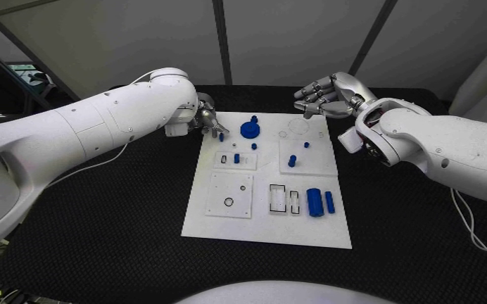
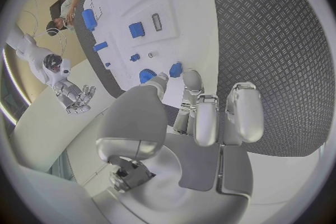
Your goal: Assemble the parts on the task board
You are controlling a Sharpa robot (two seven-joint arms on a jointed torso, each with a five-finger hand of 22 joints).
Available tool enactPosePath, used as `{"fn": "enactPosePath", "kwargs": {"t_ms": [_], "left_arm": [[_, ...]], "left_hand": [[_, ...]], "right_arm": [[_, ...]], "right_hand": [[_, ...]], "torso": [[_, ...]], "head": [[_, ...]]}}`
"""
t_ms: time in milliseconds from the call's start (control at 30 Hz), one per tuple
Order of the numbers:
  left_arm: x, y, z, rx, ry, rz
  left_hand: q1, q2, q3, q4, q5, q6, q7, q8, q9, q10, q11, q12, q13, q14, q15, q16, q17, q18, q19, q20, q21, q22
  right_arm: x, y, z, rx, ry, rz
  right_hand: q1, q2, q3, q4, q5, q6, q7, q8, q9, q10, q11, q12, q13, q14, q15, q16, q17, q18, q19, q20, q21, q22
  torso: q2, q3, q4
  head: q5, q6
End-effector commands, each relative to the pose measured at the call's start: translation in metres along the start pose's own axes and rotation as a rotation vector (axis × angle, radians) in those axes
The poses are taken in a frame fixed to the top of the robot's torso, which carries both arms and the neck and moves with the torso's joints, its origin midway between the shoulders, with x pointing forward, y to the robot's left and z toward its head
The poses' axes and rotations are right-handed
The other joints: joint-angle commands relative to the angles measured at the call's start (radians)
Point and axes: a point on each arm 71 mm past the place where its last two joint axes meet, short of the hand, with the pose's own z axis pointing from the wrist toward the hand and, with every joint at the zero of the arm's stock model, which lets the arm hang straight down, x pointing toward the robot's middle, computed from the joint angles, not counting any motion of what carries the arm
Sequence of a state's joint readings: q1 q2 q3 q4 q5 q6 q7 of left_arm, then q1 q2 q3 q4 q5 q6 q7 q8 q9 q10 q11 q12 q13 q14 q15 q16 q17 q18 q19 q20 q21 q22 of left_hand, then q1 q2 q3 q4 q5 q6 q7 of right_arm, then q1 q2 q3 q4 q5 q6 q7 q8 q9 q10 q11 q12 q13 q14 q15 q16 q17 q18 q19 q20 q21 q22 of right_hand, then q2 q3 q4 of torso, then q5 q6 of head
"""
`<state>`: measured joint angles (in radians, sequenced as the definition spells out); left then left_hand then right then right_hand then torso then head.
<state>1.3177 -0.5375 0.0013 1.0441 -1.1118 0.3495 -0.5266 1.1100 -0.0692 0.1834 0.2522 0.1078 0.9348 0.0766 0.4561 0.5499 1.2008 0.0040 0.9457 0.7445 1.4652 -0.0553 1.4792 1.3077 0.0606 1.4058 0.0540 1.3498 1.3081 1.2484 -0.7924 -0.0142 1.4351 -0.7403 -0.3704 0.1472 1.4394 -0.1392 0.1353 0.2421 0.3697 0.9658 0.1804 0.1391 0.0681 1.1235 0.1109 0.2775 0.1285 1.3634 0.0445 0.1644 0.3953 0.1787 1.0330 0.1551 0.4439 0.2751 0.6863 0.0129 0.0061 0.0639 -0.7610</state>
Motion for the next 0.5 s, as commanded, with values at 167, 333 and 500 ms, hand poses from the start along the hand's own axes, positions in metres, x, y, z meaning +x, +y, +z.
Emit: {"fn": "enactPosePath", "kwargs": {"t_ms": [167, 333, 500], "left_arm": [[0.0015, -0.0041, -0.0003, 0.012, 0.020, 0.010], [0.0015, -0.0052, 0.0000, 0.014, 0.019, 0.008], [0.0019, -0.0071, 0.0003, 0.017, 0.020, 0.010]], "left_hand": [[0.023, 0.005, -0.005, -0.007, 0.005, 0.008, 0.000, -0.002, -0.002, 0.000, -0.001, 0.001, -0.008, 0.073, -0.001, 0.000, 0.152, 0.009, -0.002, 0.002, -0.001, -0.001], [0.038, 0.013, -0.004, -0.013, 0.006, 0.010, -0.001, -0.003, -0.004, -0.002, -0.002, -0.001, -0.011, 0.073, -0.002, 0.000, 0.152, 0.009, -0.002, 0.001, -0.002, -0.002], [0.046, 0.018, -0.003, -0.017, 0.005, 0.012, -0.001, -0.002, -0.004, -0.002, -0.002, -0.001, -0.013, 0.073, -0.002, 0.000, 0.152, 0.009, -0.004, 0.001, -0.004, -0.003]], "right_arm": [[0.0009, 0.0024, 0.0006, -0.013, 0.007, 0.000], [0.0006, 0.0022, 0.0003, -0.011, 0.007, 0.000], [0.0008, 0.0022, 0.0004, -0.011, 0.007, 0.000]], "right_hand": [[-0.009, 0.004, -0.007, 0.000, 0.004, -0.002, 0.007, -0.006, 0.000, -0.001, 0.002, -0.005, -0.001, 0.006, 0.000, -0.006, -0.001, 0.003, 0.003, 0.001, -0.006, -0.001], [-0.009, 0.004, -0.007, 0.000, 0.004, -0.002, 0.007, -0.006, 0.000, -0.001, 0.002, -0.005, -0.001, 0.006, 0.000, -0.006, -0.001, 0.003, 0.003, 0.001, -0.006, -0.001], [-0.009, 0.004, -0.007, 0.000, 0.004, -0.002, 0.007, -0.006, 0.000, -0.001, 0.002, -0.005, -0.001, 0.006, 0.000, -0.006, -0.001, 0.003, 0.003, 0.001, -0.006, -0.001]], "torso": [[0.000, 0.0005, 0.0004], [0.000, 0.0008, -0.0015], [0.000, 0.0002, 0.0000]], "head": [[-0.003, -0.001], [-0.001, -0.003], [-0.003, -0.004]]}}
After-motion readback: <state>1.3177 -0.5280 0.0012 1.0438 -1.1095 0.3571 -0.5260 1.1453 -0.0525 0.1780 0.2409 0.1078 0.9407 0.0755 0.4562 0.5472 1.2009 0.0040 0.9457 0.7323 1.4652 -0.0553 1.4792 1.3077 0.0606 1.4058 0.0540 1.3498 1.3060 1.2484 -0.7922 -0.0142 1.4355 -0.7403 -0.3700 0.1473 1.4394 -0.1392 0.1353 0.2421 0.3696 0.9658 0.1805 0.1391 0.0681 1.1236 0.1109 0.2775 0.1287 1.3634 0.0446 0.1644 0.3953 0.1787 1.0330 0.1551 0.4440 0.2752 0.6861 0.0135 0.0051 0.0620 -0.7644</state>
